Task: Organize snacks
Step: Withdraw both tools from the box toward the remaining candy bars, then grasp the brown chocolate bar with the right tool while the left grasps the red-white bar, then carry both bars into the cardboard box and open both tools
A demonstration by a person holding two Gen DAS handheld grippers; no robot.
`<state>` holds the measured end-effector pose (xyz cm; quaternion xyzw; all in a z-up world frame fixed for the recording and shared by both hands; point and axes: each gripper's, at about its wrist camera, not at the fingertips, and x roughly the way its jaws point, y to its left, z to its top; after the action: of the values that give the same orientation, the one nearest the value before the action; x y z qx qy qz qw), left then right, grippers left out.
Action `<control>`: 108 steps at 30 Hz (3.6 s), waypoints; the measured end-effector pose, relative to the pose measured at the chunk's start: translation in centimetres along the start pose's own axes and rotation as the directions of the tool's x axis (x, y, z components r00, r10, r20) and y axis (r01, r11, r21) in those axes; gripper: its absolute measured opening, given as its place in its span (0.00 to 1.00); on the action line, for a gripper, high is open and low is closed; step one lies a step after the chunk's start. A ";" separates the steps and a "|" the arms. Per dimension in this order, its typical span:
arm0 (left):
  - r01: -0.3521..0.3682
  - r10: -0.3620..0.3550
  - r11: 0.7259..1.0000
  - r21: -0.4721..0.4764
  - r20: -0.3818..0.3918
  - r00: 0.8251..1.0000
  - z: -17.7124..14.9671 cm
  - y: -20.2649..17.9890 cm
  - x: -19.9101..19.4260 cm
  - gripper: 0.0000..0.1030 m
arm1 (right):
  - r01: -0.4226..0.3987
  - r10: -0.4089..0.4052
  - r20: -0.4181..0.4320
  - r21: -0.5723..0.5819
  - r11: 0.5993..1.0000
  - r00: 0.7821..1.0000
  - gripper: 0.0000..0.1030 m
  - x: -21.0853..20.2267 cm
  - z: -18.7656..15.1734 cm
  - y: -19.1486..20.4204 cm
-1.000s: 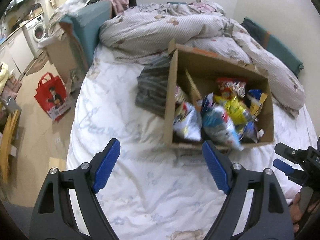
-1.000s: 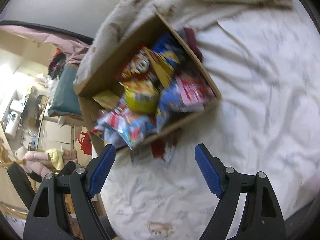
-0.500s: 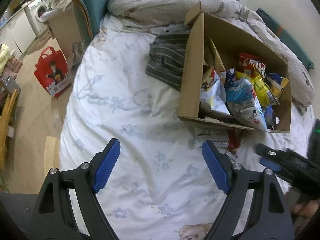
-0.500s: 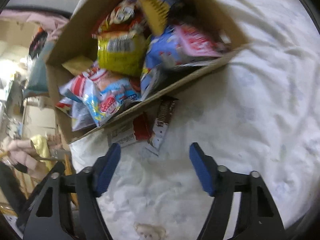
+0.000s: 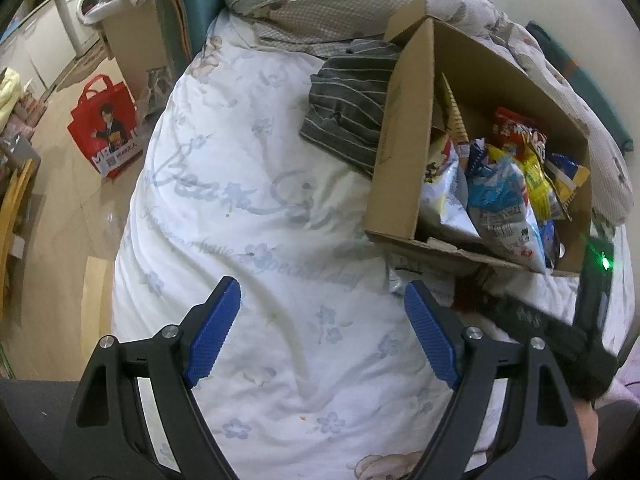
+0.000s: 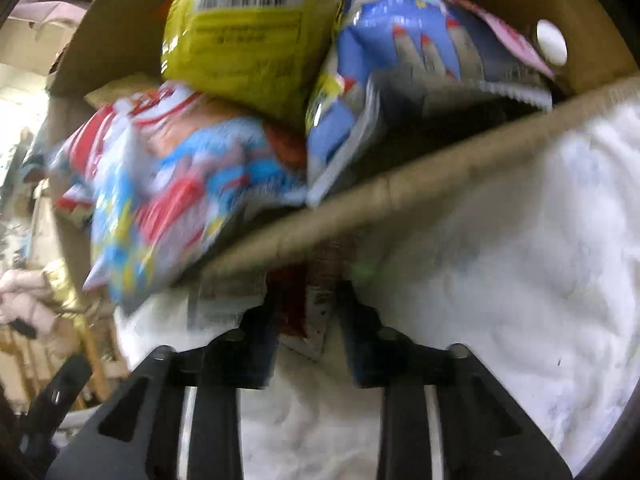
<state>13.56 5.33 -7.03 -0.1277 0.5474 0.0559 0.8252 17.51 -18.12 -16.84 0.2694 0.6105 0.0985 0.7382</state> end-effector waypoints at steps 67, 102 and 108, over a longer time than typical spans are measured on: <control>0.195 -0.015 0.814 0.547 -0.316 0.949 -9.4 -14.3 6.5 0.32 | -0.066 0.063 0.164 0.013 0.998 0.984 0.18 -13.1 -4.1 -3.2; 0.114 -0.127 0.972 0.207 0.047 0.991 10.2 -13.1 -0.6 0.31 | -0.003 0.100 0.294 -0.314 0.950 0.951 0.18 -15.9 9.9 3.6; 0.091 -0.105 0.969 0.228 0.046 0.993 11.7 -14.4 1.5 0.31 | 0.042 0.059 0.310 -0.311 0.949 0.949 0.18 -14.2 11.2 3.5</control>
<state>27.91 -5.35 -1.97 -0.0585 0.5190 -0.0436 0.8516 25.54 -25.06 -1.75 0.1634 0.4601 0.1533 0.8591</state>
